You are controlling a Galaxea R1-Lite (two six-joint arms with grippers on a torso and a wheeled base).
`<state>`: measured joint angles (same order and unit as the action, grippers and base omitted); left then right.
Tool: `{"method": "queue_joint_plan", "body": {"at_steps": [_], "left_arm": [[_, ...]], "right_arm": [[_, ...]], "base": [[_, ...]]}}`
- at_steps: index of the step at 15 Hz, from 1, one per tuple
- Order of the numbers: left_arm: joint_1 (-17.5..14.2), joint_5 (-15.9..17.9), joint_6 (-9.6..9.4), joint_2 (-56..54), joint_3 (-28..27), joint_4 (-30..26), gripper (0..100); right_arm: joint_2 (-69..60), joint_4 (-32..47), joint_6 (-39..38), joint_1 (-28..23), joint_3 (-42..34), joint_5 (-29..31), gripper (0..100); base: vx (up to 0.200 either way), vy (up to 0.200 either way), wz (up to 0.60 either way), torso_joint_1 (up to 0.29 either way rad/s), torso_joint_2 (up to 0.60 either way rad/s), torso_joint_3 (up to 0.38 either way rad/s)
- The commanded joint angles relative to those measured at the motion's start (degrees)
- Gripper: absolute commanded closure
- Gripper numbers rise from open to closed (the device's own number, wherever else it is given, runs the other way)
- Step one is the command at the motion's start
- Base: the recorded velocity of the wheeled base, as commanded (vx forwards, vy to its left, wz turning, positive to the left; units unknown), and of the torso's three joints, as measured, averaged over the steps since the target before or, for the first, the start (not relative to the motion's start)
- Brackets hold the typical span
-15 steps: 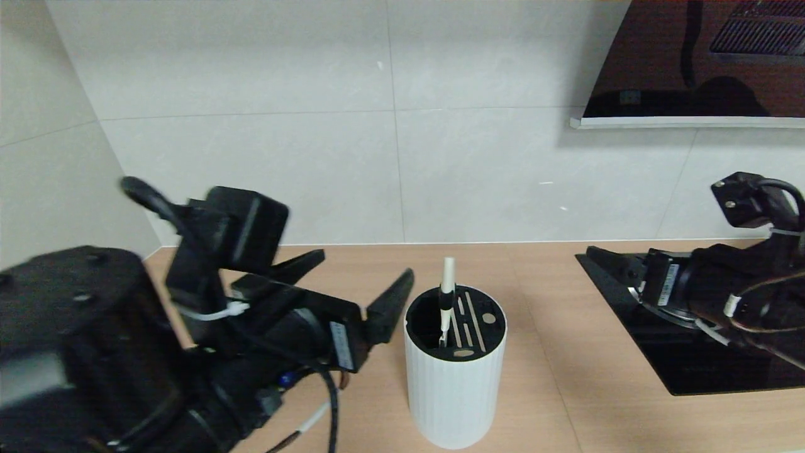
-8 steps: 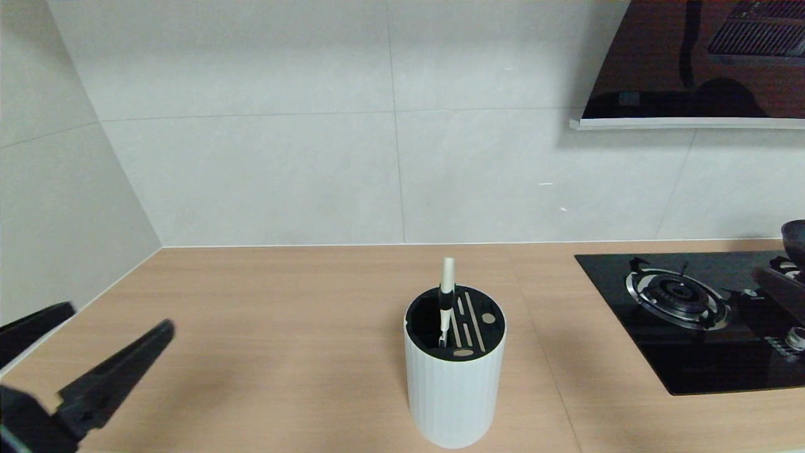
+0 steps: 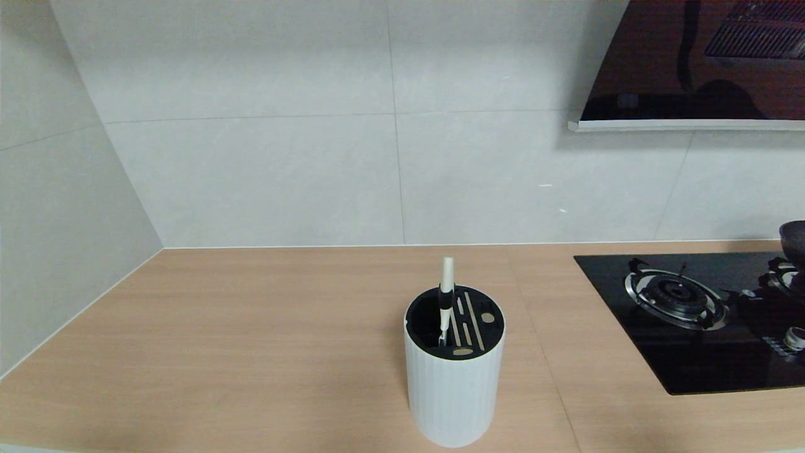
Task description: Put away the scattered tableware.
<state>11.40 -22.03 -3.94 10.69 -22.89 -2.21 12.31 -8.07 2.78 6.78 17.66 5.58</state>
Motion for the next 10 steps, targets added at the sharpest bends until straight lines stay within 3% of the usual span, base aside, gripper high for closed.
{"method": "queue_joint_plan", "body": {"at_steps": [1, 2, 4, 6, 7, 10], "left_arm": [[-4.37, 0.14, 0.69, -5.33, 1.71, -0.17, 0], [-4.63, 0.23, 1.83, -5.24, 1.8, 0.98, 0], [-7.0, 0.41, 2.27, -5.51, 2.42, 1.15, 0], [-10.08, 1.64, 1.74, -8.41, 3.73, 0.62, 0], [-11.05, 4.19, 1.04, -10.43, 4.44, -0.61, 0], [-11.31, 6.74, 0.6, -10.69, 8.39, -2.01, 0]], "right_arm": [[-9.24, 1.65, 0.91, -5.81, -0.53, -1.01, 0], [-12.22, 3.24, 1.09, -6.87, -1.58, -3.56, 0], [-12.22, 3.59, 1.0, -6.87, -2.63, -2.07, 0], [-12.22, 3.68, 0.74, -6.87, -3.95, 0.83, 0], [-12.22, 3.59, 0.82, -6.87, -5.54, 1.01, 0], [-12.22, 3.59, 0.91, -6.87, -12.57, 0.66, 0]], "base": [[0.0, 0.0, 0.0, 0.0, 0.0, 0.0], [0.0, 0.0, 0.0, 0.0, 0.0, 0.0], [0.0, 0.0, 0.0, 0.0, 0.0, 0.0], [0.0, 0.0, 0.0, 0.0, 0.0, 0.0], [0.0, 0.0, 0.0, 0.0, 0.0, 0.0], [0.0, 0.0, 0.0, 0.0, 0.0, 0.0]]}}
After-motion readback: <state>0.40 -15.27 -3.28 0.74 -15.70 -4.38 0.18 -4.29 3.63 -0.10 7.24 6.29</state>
